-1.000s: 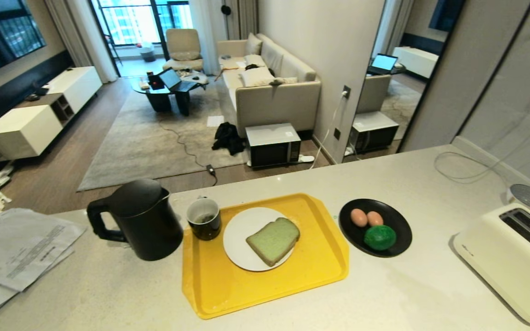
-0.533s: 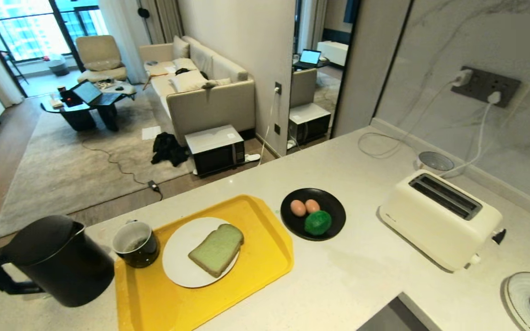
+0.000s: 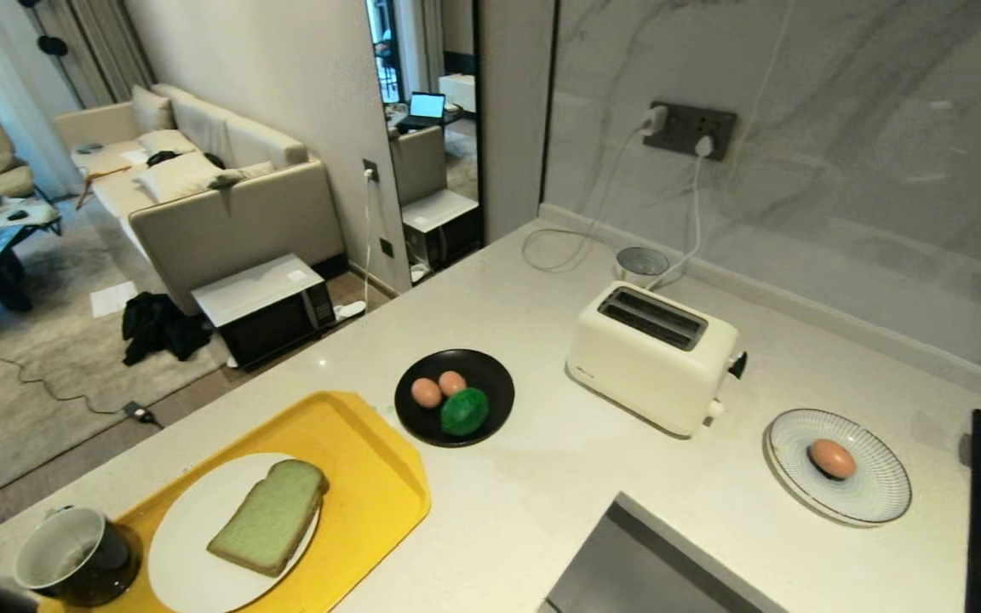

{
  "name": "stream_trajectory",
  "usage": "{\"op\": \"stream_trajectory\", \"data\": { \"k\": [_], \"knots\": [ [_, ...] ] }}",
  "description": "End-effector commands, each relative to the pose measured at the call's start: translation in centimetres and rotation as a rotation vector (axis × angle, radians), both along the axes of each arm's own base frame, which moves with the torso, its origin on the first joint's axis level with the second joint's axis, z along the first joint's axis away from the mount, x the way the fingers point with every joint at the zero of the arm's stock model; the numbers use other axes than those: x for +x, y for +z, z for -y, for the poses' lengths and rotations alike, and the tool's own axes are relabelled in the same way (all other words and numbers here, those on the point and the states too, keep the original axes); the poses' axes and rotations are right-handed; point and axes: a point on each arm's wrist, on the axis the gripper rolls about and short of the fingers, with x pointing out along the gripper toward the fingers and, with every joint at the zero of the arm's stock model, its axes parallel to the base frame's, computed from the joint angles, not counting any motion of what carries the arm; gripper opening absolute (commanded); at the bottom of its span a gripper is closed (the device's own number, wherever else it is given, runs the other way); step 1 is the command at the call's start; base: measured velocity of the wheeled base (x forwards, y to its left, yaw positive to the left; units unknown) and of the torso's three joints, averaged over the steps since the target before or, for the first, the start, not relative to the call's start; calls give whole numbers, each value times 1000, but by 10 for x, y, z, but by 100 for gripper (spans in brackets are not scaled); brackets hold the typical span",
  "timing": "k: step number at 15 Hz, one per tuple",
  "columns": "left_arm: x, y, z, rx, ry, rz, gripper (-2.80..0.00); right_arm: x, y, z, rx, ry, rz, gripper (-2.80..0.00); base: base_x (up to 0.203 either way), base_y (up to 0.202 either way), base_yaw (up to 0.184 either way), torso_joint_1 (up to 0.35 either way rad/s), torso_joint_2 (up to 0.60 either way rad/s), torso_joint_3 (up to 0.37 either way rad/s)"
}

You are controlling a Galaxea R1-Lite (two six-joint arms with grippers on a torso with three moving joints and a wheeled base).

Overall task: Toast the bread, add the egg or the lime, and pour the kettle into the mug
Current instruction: Pick up the egg

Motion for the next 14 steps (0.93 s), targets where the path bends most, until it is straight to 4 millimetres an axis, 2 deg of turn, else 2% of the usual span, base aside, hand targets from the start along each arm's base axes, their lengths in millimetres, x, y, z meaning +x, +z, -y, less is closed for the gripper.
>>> {"op": "stream_trajectory", "data": {
  "k": [1, 3, 14],
  "knots": [
    [0, 0, 0, 0, -1, 1, -280, 0, 0, 0, -2, 0, -1, -280, 3, 7, -156, 0, 0, 4],
    [0, 0, 0, 0, 1, 1, -280, 0, 0, 0, -2, 0, -1, -280, 5, 5, -110, 8, -1, -2],
    [0, 0, 0, 3, -1, 3, -280, 0, 0, 0, -5, 1, -1, -280, 0, 0, 0, 0, 0, 0]
  ]
}}
